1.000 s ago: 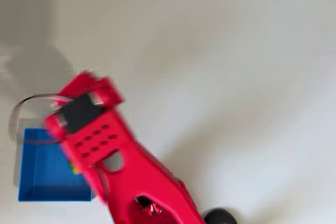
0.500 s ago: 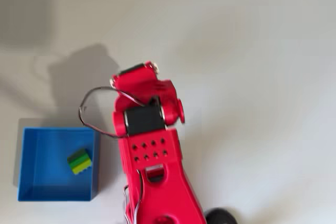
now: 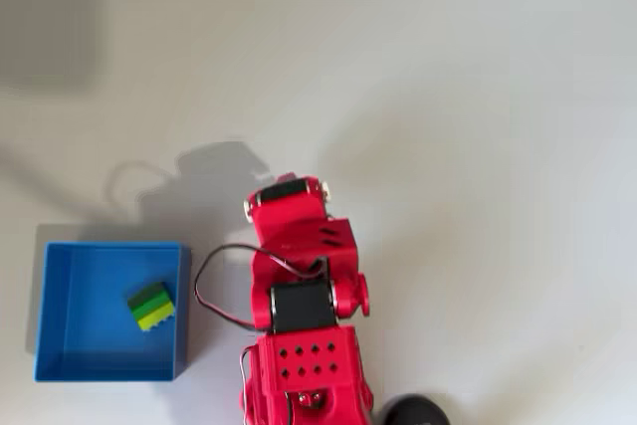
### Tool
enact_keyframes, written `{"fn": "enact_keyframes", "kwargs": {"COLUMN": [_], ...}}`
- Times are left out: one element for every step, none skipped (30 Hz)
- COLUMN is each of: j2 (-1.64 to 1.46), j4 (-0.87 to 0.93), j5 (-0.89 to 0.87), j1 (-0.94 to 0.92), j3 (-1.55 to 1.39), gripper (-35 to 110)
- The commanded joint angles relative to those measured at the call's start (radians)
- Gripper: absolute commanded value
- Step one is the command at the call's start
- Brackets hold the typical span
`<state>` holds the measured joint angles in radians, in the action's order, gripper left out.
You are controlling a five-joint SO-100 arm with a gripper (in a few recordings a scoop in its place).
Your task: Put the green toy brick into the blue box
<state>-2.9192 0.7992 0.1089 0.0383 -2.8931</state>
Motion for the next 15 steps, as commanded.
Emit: {"fn": "enact_keyframes", "kwargs": {"j2": [-0.117,-0.137,-0.155,-0.173,-0.19,-0.206,-0.221,-0.235,-0.247,-0.258,-0.27,-0.279,-0.29,-0.301,-0.308], "j4": [-0.014,-0.017,-0.02,-0.028,-0.034,-0.037,-0.037,-0.037,-0.037,-0.038,-0.038,-0.04,-0.04,-0.037,-0.037], "j5": [-0.002,-0.002,-0.002,0.0,0.0,0.0,-0.002,-0.003,-0.006,-0.011,-0.012,-0.015,-0.017,-0.031,-0.038], "j1": [-0.005,-0.008,-0.009,-0.014,-0.017,-0.018,-0.018,-0.018,-0.018,-0.018,-0.018,-0.018,-0.025,-0.026,-0.026], "j3": [-0.057,-0.08,-0.101,-0.124,-0.141,-0.158,-0.172,-0.184,-0.196,-0.207,-0.219,-0.23,-0.239,-0.239,-0.239], "gripper": [0,0,0,0,0,0,0,0,0,0,0,0,0,0,0]}}
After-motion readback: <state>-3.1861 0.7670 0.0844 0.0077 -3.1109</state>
